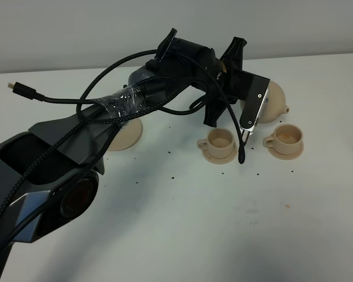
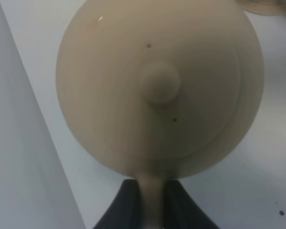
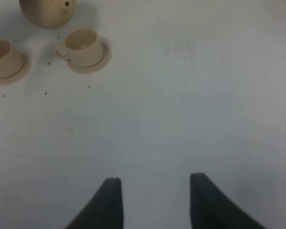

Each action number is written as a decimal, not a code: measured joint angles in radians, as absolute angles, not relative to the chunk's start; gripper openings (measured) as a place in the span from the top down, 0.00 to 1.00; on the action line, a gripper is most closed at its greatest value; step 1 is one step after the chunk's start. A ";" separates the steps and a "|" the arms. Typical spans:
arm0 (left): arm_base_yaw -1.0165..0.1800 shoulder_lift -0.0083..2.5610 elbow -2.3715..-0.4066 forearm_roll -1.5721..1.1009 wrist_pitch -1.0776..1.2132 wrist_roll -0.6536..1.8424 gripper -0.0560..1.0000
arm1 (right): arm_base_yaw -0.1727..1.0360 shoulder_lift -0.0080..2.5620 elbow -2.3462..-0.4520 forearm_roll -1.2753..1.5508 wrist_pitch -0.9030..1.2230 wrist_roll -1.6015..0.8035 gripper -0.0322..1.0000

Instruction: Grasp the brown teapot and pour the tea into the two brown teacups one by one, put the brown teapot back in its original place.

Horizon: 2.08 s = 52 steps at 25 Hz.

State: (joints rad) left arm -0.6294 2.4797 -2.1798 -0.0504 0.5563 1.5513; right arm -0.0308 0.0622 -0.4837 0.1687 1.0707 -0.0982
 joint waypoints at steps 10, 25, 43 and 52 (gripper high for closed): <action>-0.642 2.480 -2.180 -0.051 0.521 1.606 0.83 | -0.031 0.062 -0.484 0.169 1.071 -0.098 0.64; -0.642 2.480 -2.180 -0.051 0.515 1.697 0.83 | -0.031 0.062 -0.484 0.169 1.071 -0.098 0.64; -0.642 2.480 -2.180 0.000 0.467 1.772 0.83 | -0.031 0.062 -0.484 0.169 1.071 -0.098 0.64; -0.642 2.480 -2.180 0.000 0.430 1.838 0.83 | -0.031 0.062 -0.484 0.169 1.071 -0.098 0.64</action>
State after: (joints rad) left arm -0.6421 2.4797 -2.1798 0.0000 0.4302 1.8378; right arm -0.0308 0.0622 -0.4837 0.1691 1.0707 -0.0982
